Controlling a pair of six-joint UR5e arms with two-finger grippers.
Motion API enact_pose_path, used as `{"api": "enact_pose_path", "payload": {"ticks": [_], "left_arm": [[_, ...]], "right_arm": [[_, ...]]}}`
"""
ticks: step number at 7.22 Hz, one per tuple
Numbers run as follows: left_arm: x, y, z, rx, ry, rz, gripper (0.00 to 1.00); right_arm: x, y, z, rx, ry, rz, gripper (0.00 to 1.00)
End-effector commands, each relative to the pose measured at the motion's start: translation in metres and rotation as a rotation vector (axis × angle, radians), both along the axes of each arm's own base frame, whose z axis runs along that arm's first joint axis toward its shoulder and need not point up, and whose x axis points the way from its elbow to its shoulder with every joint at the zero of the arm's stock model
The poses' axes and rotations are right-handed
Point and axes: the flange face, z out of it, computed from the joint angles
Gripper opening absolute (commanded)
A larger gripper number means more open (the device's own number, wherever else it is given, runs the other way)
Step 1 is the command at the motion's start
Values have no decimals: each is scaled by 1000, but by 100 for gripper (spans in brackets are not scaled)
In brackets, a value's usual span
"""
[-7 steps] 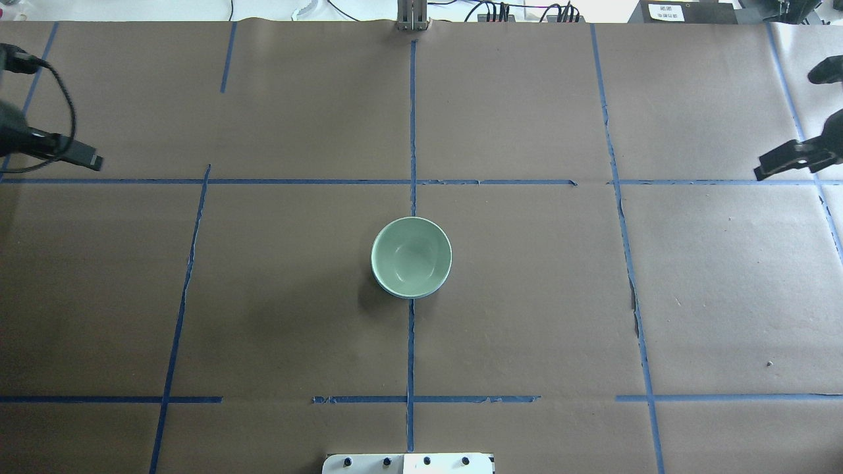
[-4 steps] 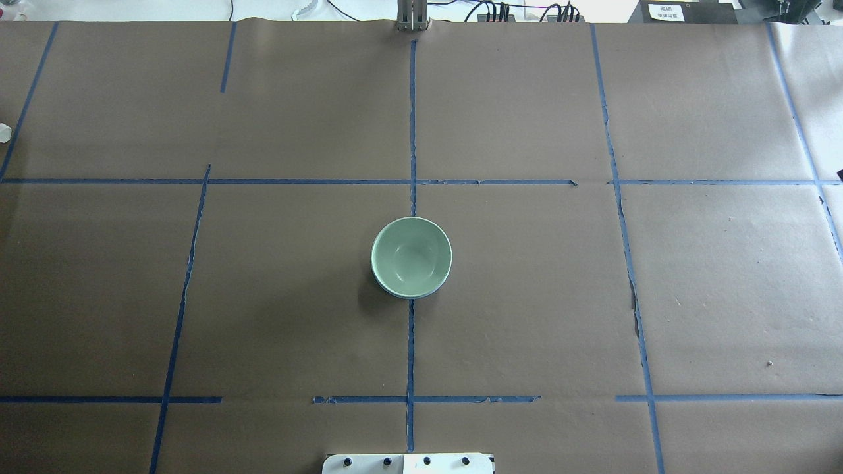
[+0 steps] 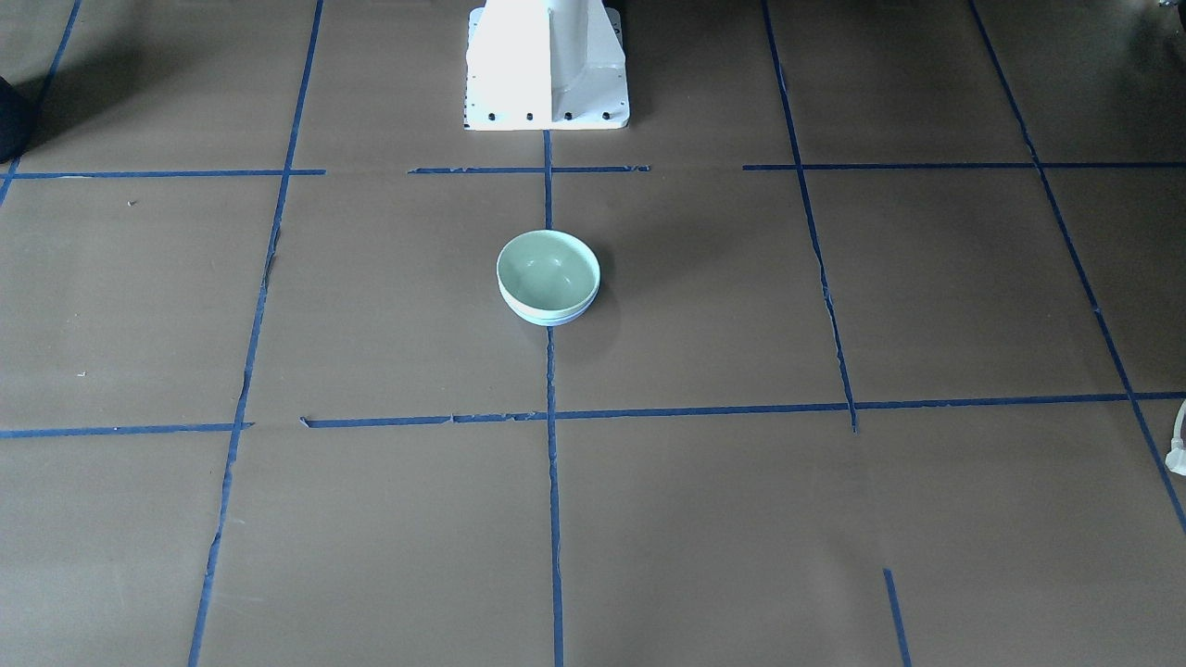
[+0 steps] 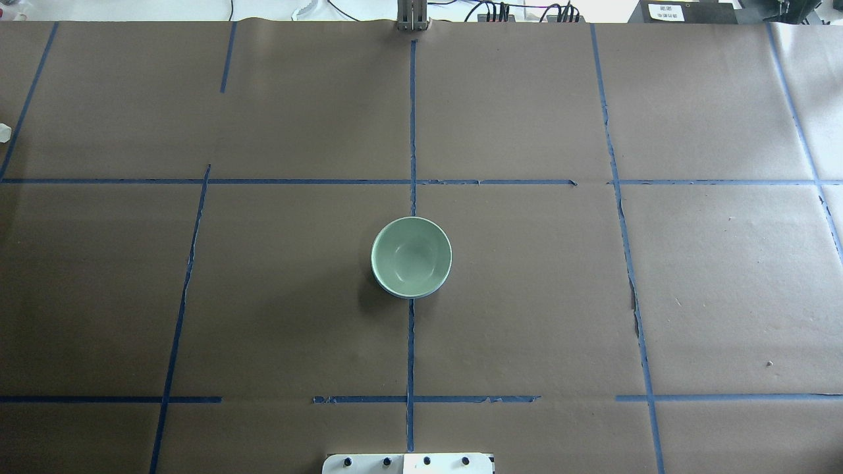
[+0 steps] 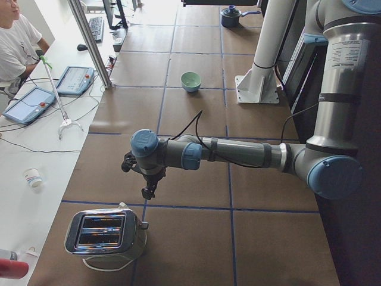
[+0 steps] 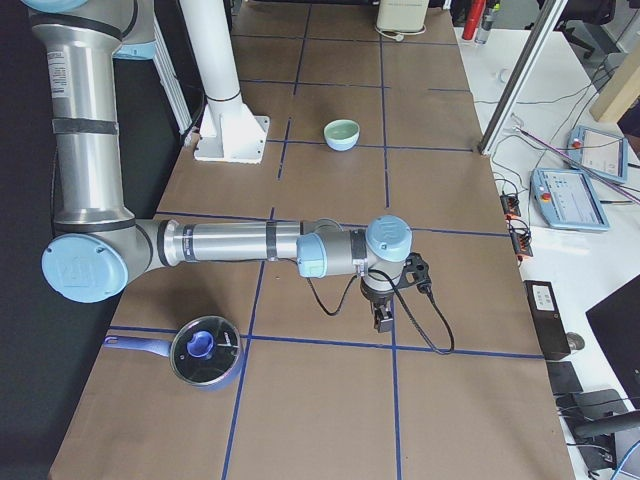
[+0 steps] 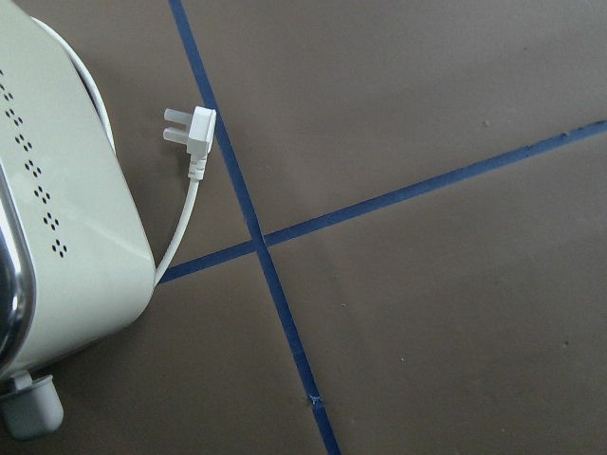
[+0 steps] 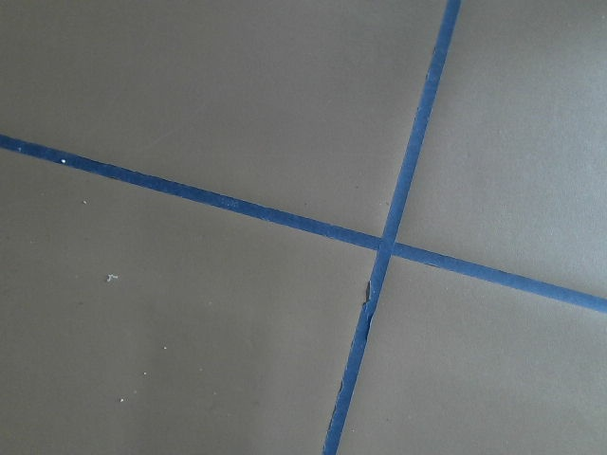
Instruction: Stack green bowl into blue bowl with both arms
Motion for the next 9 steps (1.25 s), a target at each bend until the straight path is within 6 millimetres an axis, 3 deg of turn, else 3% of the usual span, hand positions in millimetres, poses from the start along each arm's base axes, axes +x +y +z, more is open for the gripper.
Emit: {"api": "enact_pose_path", "payload": {"ticks": [1,3,4,7,8,9], "left_arm": [[-1,-1,5,-72,2,-24,100],[0,3,7,-165,-2,-34,100],[0,7,-11,-198,-6,-33,100],[-1,14,-3,-211,-7,-26,100],[-2,17,1,-215,-5,-24,100],[-2,22,10,-224,-8,-24,100]], "right_arm": [[2,-1,-6,5,-4,3,100],[-6,1,-2,-23,-6,-14,100],[-4,1,-2,-36,-2,-17,100],[10,7,5,-43,12,-77,100],[18,1,-10,-31,19,-74,100],[11,-1,-11,-30,24,-86,100]]}}
